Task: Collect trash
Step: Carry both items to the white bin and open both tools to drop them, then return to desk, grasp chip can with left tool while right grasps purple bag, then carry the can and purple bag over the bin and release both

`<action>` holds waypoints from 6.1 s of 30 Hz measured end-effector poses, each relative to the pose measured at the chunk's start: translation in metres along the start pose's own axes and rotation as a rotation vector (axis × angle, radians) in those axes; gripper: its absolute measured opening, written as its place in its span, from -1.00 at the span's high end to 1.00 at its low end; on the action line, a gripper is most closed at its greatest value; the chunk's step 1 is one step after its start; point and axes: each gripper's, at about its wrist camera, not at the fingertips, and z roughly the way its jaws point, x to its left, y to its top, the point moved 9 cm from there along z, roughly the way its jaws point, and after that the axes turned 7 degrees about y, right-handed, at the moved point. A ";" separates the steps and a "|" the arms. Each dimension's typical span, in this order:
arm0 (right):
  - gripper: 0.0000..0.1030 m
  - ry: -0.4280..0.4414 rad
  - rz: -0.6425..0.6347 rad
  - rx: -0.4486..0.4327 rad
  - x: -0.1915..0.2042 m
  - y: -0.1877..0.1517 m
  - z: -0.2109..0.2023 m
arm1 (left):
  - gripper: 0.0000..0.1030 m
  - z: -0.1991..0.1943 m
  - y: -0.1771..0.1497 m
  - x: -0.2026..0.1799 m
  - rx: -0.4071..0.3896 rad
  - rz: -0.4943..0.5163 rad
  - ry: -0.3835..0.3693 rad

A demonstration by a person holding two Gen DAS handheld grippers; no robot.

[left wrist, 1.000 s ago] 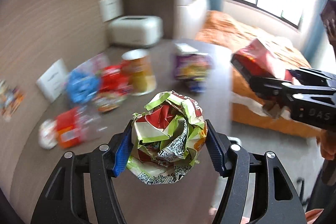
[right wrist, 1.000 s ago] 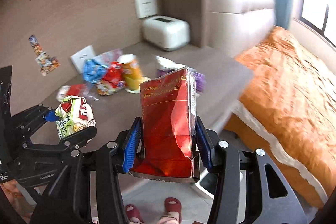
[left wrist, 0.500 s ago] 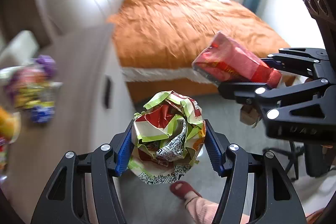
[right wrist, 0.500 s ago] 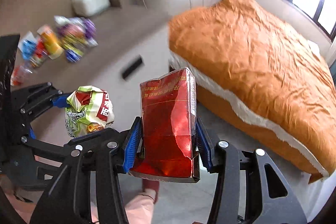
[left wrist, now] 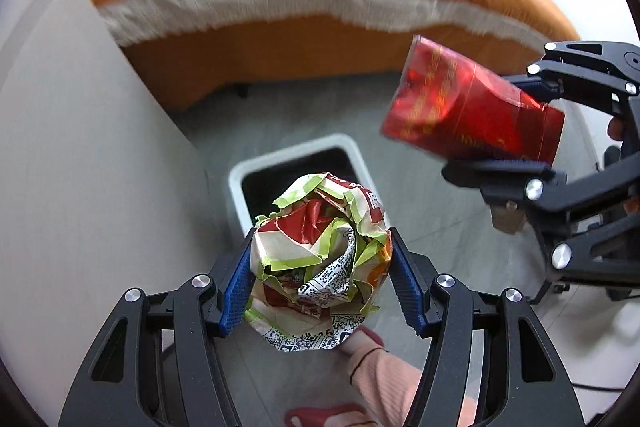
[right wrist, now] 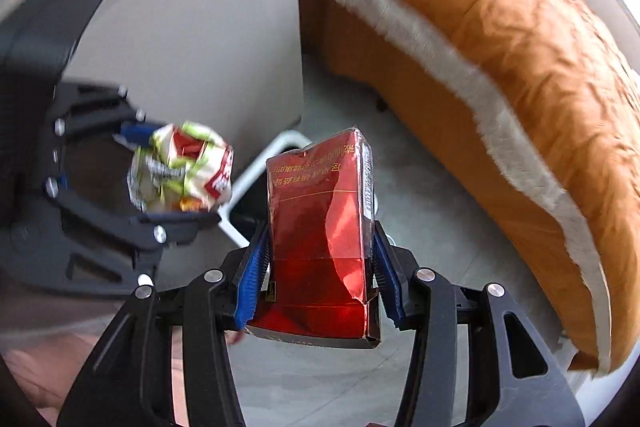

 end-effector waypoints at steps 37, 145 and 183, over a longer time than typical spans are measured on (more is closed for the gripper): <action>-0.91 -0.064 -0.136 0.007 -0.027 -0.002 0.017 | -0.90 0.023 0.038 0.002 -0.033 -0.101 -0.011; -0.49 -0.015 -0.059 -0.524 0.071 0.158 -0.291 | 0.22 -0.380 0.095 0.112 -0.536 -0.231 0.388; -0.93 -0.047 -0.030 -0.027 -0.018 -0.029 0.165 | -0.90 0.188 0.022 0.042 0.117 -0.060 0.064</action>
